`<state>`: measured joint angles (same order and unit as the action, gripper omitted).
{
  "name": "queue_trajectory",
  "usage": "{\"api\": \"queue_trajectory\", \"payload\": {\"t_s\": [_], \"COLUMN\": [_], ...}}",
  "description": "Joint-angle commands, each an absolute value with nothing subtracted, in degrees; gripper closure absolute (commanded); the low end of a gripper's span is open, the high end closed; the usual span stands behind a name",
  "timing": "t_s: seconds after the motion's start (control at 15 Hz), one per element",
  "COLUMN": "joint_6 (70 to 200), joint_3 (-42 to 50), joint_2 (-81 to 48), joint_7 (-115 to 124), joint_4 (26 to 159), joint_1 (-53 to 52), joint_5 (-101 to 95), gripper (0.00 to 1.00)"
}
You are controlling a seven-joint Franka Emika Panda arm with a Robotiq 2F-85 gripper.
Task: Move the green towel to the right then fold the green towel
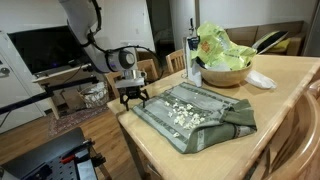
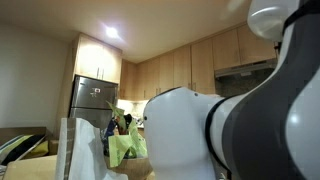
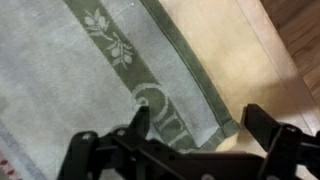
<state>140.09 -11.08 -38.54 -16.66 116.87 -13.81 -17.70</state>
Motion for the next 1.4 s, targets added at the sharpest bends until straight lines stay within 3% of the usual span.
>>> {"api": "queue_trajectory", "payload": {"t_s": [0.0, 0.07, 0.13, 0.8, 1.33], "joint_6": [138.9, 138.7, 139.1, 138.6, 140.3], "joint_3": [-11.8, -11.7, -11.6, -12.8, -9.8], "joint_2": [-39.9, -39.9, -39.9, -40.7, -38.7], "joint_7": [-17.3, -17.4, -17.2, -18.0, -16.3], "joint_4": [115.0, 114.9, 114.9, 114.1, 114.6], "joint_1": [-14.1, -14.2, -14.4, -14.1, -12.1], "joint_5": [-17.0, -17.2, -17.4, -17.3, -17.3], "gripper": [0.00, 0.25, 0.26, 0.99, 1.00]}}
